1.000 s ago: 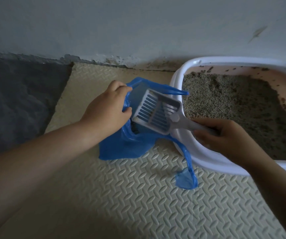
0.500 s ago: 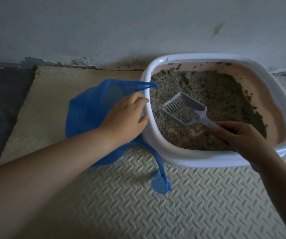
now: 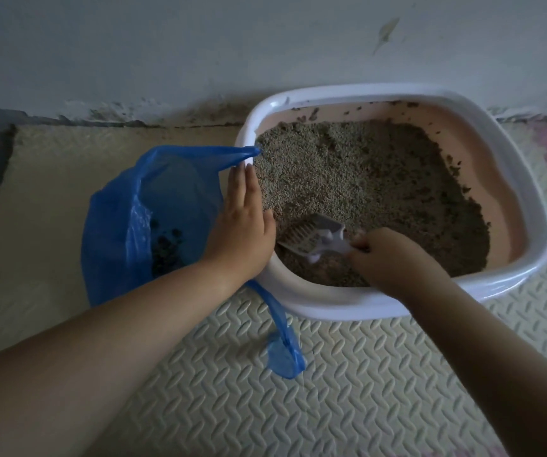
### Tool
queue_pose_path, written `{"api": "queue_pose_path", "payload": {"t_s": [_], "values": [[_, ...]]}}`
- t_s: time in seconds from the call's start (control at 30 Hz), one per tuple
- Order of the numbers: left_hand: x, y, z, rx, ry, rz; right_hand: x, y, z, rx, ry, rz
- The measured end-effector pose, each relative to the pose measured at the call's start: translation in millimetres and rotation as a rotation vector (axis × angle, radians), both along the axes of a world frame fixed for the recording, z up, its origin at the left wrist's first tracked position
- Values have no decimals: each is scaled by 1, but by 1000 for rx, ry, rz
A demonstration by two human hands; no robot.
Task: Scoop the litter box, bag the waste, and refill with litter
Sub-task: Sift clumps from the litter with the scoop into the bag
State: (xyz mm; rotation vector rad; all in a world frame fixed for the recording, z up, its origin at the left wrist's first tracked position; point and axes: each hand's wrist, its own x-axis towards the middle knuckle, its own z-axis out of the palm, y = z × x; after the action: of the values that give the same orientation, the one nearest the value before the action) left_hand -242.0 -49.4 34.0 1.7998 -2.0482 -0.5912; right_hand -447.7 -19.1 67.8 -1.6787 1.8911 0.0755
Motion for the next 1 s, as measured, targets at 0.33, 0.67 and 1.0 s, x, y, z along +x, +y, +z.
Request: {"api": "queue_pose_path", "payload": {"t_s": [0.33, 0.67, 1.0], "values": [[-1, 1, -1, 22, -7, 24, 45, -55, -26, -92, -102, -124], [-3, -1, 2, 39, -105, -9, 67, -85, -61, -111, -104, -242], [-1, 1, 7, 46, -143, -4, 57, -81, -66, -155, -216, -270]]}}
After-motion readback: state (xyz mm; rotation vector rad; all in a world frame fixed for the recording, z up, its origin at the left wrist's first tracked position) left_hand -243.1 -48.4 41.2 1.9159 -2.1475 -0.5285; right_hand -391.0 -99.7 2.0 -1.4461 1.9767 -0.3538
